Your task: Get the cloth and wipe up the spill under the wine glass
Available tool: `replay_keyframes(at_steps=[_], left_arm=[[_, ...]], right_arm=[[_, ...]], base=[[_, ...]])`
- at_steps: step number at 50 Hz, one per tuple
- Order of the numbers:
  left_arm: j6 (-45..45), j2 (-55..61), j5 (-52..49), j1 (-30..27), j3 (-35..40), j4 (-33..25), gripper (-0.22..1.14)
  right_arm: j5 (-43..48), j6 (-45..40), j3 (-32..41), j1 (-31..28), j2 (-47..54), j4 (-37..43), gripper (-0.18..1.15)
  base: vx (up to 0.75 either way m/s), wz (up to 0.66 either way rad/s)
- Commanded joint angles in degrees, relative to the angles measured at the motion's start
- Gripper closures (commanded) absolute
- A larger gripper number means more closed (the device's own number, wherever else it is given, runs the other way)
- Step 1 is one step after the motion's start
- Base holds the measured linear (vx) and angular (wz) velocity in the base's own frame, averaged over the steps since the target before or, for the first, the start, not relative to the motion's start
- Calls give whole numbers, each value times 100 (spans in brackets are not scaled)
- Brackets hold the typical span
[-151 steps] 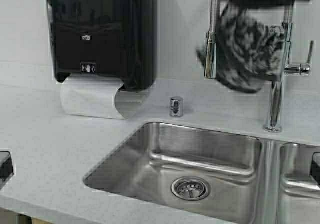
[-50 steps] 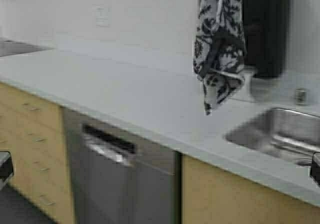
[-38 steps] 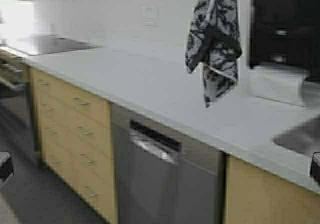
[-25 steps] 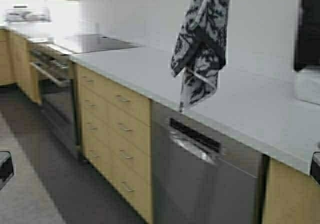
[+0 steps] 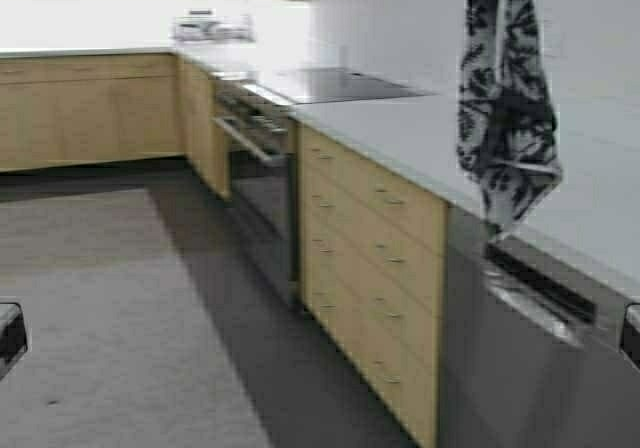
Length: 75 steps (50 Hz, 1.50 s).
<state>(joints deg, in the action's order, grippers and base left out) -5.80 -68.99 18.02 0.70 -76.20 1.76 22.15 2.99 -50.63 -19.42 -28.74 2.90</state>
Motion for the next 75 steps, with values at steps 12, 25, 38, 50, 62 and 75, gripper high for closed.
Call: replay_keyframes(at_steps=[12, 25, 38, 50, 62, 75], left_arm=[[0, 62, 35, 0, 62, 9, 89], [-9, 62, 35, 0, 18, -70, 89], [-18, 62, 35, 0, 18, -70, 89], [-26, 70, 35, -9, 9, -70, 89], [-18, 185, 35, 0, 9, -79, 89], [26, 387, 44, 0, 79, -70, 89]], right_arm=[[97, -9, -132, -9, -158, 9, 91], [123, 0, -202, -9, -158, 9, 91], [123, -18, -202, -9, -229, 18, 91], [123, -246, -272, -9, -343, 18, 91], [158, -343, -229, -9, -316, 18, 91], [185, -343, -202, -9, -316, 18, 91]], base=[[0, 58], [1, 55], [1, 52], [1, 58], [1, 56], [2, 53]])
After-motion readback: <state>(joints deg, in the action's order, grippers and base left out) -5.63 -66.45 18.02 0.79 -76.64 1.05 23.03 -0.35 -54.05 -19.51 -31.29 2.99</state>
